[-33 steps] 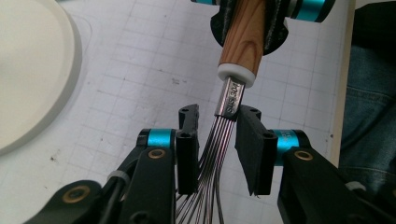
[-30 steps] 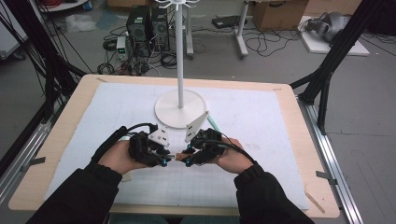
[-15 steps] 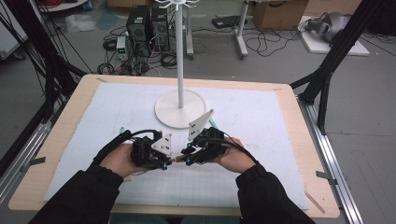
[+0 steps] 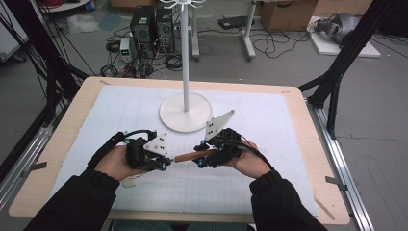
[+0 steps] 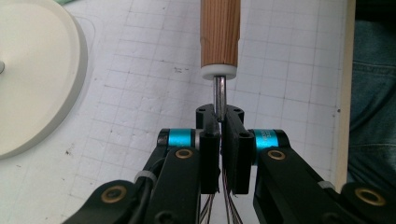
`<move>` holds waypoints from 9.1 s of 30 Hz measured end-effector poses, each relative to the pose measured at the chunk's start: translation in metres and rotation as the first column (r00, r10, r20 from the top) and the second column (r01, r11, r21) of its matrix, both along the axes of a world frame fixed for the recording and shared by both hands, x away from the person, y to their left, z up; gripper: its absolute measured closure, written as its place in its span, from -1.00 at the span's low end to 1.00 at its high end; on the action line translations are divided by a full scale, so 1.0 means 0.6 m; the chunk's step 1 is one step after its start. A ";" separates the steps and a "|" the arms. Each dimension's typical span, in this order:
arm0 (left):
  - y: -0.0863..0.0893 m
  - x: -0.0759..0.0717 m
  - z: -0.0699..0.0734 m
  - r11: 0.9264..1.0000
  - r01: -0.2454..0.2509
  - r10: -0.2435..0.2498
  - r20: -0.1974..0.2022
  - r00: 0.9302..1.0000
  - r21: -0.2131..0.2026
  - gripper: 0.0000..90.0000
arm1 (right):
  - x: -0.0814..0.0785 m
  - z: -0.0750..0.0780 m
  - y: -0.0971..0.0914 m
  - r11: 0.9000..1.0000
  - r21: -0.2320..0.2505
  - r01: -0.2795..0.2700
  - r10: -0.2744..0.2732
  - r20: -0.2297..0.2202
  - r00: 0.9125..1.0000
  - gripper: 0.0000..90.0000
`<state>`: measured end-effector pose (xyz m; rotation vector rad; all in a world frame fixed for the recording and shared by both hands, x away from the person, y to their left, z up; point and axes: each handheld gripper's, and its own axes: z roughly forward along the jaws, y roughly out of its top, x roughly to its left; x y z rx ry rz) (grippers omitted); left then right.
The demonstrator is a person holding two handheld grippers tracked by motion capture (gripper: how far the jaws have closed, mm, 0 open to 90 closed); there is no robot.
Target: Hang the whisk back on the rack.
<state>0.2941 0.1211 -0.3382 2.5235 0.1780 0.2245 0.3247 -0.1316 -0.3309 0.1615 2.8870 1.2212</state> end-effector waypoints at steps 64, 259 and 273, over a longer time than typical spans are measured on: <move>0.028 0.019 0.004 0.980 0.001 -0.008 -0.035 0.999 -0.199 0.89 | 0.016 0.030 -0.015 0.950 0.311 0.034 -0.003 -0.101 0.995 0.57; 0.163 0.005 -0.035 0.818 -0.342 0.378 -0.015 0.926 -0.462 -0.24 | 0.305 0.303 0.069 0.967 0.187 0.174 -0.168 -0.046 0.985 0.58; 0.160 0.004 -0.037 0.820 -0.341 0.373 -0.021 0.927 -0.461 -0.24 | 0.310 0.293 0.067 0.957 0.193 0.215 -0.211 -0.042 0.977 0.57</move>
